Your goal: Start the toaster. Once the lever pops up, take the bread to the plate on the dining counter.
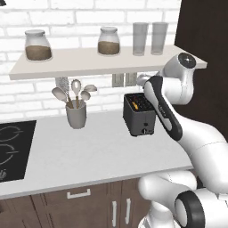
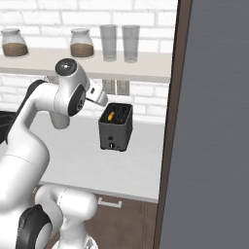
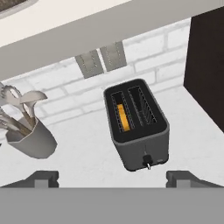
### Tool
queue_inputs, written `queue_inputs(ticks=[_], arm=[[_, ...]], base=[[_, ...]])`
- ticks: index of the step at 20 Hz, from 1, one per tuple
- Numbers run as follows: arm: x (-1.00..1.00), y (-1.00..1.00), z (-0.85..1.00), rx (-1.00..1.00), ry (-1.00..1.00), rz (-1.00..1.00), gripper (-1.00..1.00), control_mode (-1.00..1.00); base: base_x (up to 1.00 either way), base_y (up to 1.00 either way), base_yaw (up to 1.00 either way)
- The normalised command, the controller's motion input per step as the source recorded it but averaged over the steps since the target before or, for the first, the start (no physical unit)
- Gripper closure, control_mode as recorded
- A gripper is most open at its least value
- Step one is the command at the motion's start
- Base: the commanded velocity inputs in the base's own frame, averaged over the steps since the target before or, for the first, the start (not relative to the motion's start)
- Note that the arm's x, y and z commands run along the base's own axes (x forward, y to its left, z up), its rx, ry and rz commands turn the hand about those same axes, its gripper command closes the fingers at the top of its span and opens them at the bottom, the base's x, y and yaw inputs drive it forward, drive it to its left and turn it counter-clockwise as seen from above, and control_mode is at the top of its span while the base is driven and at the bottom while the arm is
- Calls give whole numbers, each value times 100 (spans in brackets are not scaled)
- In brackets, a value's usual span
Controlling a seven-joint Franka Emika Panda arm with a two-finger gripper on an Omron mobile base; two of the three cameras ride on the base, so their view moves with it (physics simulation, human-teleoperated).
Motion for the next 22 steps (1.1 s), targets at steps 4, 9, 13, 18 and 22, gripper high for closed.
queue_inputs(ticks=[4,9,13,18,22], arm=[[0,0,6,0,-2,0,-100,-100],[0,0,0,0,0,0,-100,-100],[0,0,0,0,0,0,-100,-100],[0,0,0,0,0,0,-100,-100],[0,0,0,0,0,0,-100,-100]], base=[[0,0,0],[0,0,0],[0,0,0],[0,0,0],[0,0,0]])
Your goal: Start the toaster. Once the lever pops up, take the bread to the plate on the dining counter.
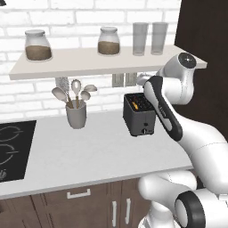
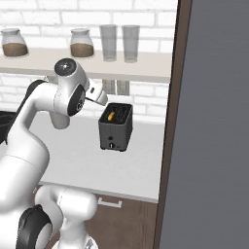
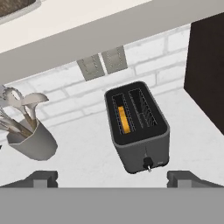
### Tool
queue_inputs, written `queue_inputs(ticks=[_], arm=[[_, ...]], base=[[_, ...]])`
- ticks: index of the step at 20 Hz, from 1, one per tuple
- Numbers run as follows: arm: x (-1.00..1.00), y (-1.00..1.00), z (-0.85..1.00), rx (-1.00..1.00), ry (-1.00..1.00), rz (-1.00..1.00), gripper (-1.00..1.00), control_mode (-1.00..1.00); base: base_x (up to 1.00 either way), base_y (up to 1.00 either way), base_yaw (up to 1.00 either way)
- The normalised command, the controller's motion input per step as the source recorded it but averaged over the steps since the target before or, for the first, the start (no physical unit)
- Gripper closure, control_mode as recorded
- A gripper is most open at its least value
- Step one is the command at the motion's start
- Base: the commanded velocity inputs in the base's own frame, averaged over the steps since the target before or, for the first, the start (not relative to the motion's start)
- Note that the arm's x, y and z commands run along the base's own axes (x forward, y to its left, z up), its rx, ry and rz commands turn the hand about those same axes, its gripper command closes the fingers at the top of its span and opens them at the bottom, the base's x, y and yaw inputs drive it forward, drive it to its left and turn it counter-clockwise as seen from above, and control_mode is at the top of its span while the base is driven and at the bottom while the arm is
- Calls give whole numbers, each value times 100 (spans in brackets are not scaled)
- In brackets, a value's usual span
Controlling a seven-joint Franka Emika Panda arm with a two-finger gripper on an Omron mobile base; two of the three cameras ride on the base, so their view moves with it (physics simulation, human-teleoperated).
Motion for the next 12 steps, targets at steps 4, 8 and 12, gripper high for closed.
queue_inputs(ticks=[4,8,12], arm=[[0,0,0,0,0,0,-100,-100],[0,0,0,0,0,0,-100,-100],[0,0,0,0,0,0,-100,-100]], base=[[0,0,0],[0,0,0],[0,0,0]])
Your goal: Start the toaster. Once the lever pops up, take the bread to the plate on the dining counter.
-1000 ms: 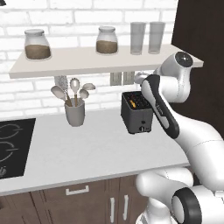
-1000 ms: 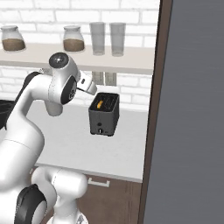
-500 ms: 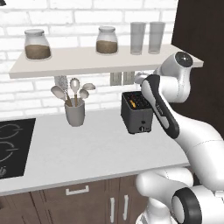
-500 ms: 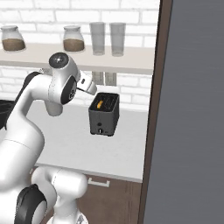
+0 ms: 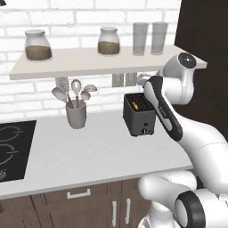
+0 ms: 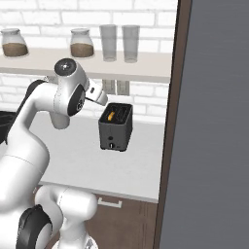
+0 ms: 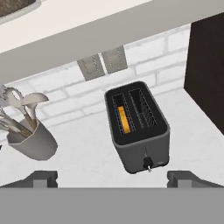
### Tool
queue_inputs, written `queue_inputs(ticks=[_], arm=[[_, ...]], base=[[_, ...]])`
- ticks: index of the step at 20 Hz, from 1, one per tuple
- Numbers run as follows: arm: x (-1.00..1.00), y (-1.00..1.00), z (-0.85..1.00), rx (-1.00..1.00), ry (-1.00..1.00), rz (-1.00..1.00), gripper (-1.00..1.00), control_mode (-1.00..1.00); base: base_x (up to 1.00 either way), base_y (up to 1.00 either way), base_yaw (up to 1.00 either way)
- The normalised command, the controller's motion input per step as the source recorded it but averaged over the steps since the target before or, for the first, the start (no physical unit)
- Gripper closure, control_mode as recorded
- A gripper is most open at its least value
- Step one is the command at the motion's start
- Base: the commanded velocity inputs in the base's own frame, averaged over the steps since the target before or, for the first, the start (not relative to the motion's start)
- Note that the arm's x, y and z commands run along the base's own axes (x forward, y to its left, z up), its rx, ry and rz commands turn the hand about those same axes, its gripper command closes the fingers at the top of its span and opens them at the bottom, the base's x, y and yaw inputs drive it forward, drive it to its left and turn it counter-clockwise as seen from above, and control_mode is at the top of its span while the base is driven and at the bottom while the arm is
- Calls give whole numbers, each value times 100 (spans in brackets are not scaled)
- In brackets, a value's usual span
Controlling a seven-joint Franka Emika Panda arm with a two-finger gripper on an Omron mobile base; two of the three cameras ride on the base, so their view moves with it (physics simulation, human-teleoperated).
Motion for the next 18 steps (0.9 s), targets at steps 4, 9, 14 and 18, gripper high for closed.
queue_inputs(ticks=[4,9,14,18], arm=[[0,0,0,0,0,0,-100,-100],[0,0,0,0,0,0,-100,-100],[0,0,0,0,0,0,-100,-100],[0,0,0,0,0,0,-100,-100]], base=[[0,0,0],[0,0,0],[0,0,0],[0,0,0]])
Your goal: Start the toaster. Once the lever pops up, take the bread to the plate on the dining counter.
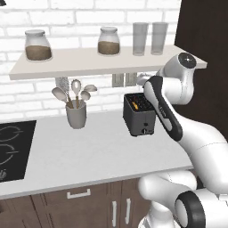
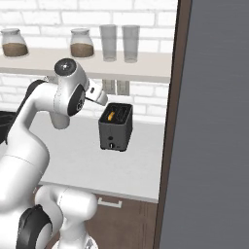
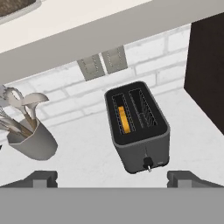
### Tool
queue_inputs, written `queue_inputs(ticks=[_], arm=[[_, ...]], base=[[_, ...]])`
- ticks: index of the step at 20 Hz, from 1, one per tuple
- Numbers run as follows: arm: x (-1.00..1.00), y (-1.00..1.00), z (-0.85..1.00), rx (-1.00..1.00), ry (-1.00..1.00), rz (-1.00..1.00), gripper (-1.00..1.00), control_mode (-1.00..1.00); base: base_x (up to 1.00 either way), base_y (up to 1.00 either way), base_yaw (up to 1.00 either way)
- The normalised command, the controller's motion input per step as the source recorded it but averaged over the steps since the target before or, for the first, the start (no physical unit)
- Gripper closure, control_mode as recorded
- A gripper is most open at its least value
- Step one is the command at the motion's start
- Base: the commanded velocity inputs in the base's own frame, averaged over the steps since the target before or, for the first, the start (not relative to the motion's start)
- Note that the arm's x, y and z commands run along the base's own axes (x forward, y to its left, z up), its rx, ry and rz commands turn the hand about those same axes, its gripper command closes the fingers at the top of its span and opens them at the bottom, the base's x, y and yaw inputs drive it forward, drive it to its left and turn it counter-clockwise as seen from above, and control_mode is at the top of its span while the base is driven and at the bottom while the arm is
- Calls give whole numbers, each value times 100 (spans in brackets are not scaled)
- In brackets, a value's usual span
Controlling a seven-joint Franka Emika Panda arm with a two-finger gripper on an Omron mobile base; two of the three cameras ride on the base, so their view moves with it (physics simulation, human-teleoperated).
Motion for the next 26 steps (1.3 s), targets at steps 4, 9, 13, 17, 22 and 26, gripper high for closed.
queue_inputs(ticks=[4,9,13,17,22,26], arm=[[0,0,0,0,0,0,-100,-100],[0,0,0,0,0,0,-100,-100],[0,0,0,0,0,0,-100,-100],[0,0,0,0,0,0,-100,-100],[0,0,0,0,0,0,-100,-100],[0,0,0,0,0,0,-100,-100]], base=[[0,0,0],[0,0,0],[0,0,0],[0,0,0],[0,0,0],[0,0,0]])
